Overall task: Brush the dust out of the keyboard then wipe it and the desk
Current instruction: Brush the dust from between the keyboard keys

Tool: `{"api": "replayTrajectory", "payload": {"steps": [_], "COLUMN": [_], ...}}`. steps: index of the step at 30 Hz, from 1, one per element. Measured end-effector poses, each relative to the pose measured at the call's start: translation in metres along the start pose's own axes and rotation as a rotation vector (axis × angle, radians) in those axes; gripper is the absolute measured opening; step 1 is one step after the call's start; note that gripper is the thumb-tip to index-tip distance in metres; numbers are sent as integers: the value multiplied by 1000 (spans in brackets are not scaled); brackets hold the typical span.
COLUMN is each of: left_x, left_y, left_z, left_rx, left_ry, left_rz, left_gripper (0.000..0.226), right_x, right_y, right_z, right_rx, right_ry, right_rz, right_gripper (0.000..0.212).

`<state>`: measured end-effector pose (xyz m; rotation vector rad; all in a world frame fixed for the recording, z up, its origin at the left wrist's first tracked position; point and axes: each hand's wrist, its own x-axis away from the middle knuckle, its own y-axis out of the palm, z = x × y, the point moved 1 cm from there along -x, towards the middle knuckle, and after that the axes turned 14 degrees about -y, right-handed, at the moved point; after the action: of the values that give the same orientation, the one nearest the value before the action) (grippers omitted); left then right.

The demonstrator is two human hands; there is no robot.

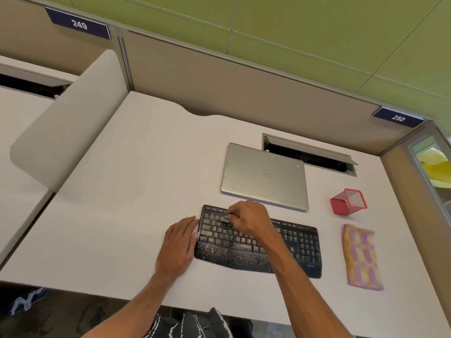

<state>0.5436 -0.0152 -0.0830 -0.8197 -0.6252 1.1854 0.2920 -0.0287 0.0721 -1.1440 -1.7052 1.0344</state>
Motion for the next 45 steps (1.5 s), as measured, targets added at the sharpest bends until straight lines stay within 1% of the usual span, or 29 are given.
{"api": "replayTrajectory", "payload": {"steps": [2, 5, 8, 12, 15, 21, 26, 31, 34, 36, 37, 40, 41, 45], "left_x": [0, 0, 0, -1, 0, 0, 0, -1, -1, 0, 0, 0, 0, 0], "left_y": [0, 0, 1, 0, -1, -1, -2, -1, -1, -1, -1, -2, -2, 0], "left_z": [0, 0, 0, 1, 1, 2, 2, 3, 1, 2, 2, 3, 3, 0], "left_rx": [-5, -4, -5, -15, -18, -23, -12, -3, 1, 3, 3, 3, 1, -7], "left_ry": [3, 0, -9, -7, -6, -3, -7, -11, -8, -5, -4, -2, -1, 3], "left_rz": [0, -2, -6, -6, -11, -11, -15, -14, -10, -5, -1, 12, 11, 2], "left_gripper": [46, 46, 47, 47, 47, 47, 47, 47, 47, 47, 46, 46, 46, 46], "right_x": [1, -3, -9, -7, -5, -8, -9, -12, -15, -14, -14, -14, -14, -9], "right_y": [0, 6, 13, 9, 9, 22, 14, 18, 12, 11, 13, 19, 18, 11], "right_z": [3, -6, -16, -16, -12, -10, -8, -16, -16, -16, -15, -15, -15, -12], "right_rx": [17, -20, -79, -149, -120, -225, -212, -179, -201, -141, -127, -159, -172, -156], "right_ry": [4, -13, -17, 132, 232, 300, 327, 271, 294, 307, 307, 291, 289, 283], "right_rz": [-21, -25, 12, 174, 232, 111, 240, 71, 124, 178, 171, 66, 55, 163], "right_gripper": [23, 23, 24, 25, 23, 19, 22, 20, 17, 19, 20, 18, 17, 17]}}
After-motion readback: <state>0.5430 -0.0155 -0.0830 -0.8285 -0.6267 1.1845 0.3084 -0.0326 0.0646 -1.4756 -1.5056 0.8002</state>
